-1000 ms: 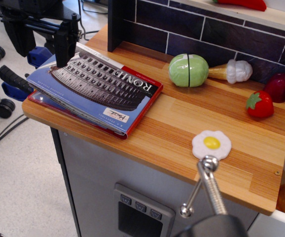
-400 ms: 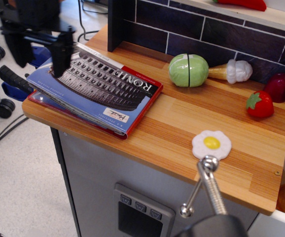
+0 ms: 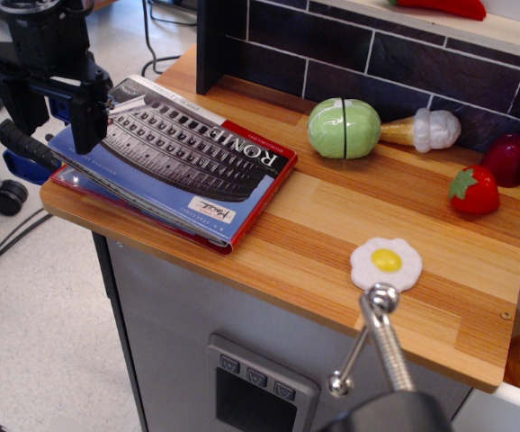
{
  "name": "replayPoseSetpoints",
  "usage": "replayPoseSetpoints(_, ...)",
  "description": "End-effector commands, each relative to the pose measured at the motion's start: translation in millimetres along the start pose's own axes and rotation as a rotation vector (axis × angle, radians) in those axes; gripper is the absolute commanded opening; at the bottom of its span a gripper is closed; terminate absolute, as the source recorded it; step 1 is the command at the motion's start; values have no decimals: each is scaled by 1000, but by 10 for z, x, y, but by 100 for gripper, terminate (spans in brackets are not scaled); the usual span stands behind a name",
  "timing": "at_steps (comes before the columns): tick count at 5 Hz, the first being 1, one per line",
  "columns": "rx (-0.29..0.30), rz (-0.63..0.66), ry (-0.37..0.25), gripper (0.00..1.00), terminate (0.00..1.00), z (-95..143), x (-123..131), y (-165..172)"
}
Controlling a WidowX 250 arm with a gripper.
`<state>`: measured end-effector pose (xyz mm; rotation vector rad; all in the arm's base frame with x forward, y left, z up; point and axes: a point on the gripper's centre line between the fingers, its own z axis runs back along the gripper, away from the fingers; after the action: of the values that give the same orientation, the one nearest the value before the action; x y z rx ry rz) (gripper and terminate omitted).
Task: Open book
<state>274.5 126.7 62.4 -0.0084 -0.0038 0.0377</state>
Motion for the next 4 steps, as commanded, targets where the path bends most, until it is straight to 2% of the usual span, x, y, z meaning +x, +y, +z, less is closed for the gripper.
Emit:
replayPoseSetpoints(1, -6, -57, -35, 100, 0, 132, 326, 106)
replayPoseSetpoints(2, -45, -69, -7, 100, 0, 12, 446, 145)
replayPoseSetpoints(4, -81, -69, -25, 100, 0, 31, 426, 32)
